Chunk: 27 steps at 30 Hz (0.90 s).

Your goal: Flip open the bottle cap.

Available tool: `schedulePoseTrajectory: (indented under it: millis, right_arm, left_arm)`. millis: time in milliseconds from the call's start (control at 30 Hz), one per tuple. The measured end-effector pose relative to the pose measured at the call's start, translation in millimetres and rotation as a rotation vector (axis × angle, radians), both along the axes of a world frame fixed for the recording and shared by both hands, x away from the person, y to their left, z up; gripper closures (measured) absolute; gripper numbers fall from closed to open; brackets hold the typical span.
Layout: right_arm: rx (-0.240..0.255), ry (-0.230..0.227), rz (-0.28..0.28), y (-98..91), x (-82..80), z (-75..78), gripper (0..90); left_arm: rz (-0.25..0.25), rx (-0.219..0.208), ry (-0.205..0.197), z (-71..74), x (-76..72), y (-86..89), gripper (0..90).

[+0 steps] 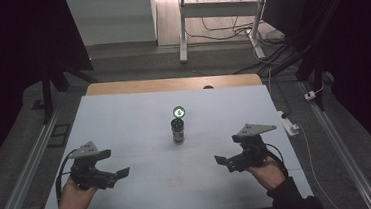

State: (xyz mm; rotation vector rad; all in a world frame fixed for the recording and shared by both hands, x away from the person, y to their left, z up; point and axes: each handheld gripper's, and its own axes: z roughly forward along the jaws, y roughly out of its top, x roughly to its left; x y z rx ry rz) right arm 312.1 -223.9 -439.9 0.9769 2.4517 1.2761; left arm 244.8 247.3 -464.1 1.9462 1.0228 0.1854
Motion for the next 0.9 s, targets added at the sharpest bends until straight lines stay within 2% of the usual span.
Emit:
schedulePoseTrajectory:
  millis: [100, 200, 500, 633, 767, 900]
  right_arm:
    - [0.009, -0.004, -0.017, -9.9, -5.8, 0.2, 0.0]
    - [0.021, -0.001, -0.042, -21.6, -12.3, -0.1, 0.0]
    - [0.012, 0.003, -0.134, -56.6, -28.7, -5.2, 0.0]
    - [0.004, 0.01, -0.173, -69.2, -35.8, -7.7, 0.0]
    - [-0.017, 0.041, -0.201, -77.9, -42.8, -12.9, 0.0]
    - [-0.076, 0.074, -0.218, -82.3, -48.6, -18.7, 0.0]
  left_arm:
    - [0.025, -0.012, 0.002, -1.4, -10.8, 10.6, 0.0]
    - [0.054, -0.004, 0.0, -2.4, -20.5, 19.7, 0.0]
    - [0.132, 0.041, -0.002, -7.6, -41.6, 38.3, 0.0]
    - [0.161, 0.082, 0.002, -10.0, -48.1, 42.2, 0.0]
    - [0.181, 0.11, 0.017, -12.9, -52.1, 45.3, 0.0]
    - [0.201, 0.13, 0.033, -14.3, -55.2, 48.2, 0.0]
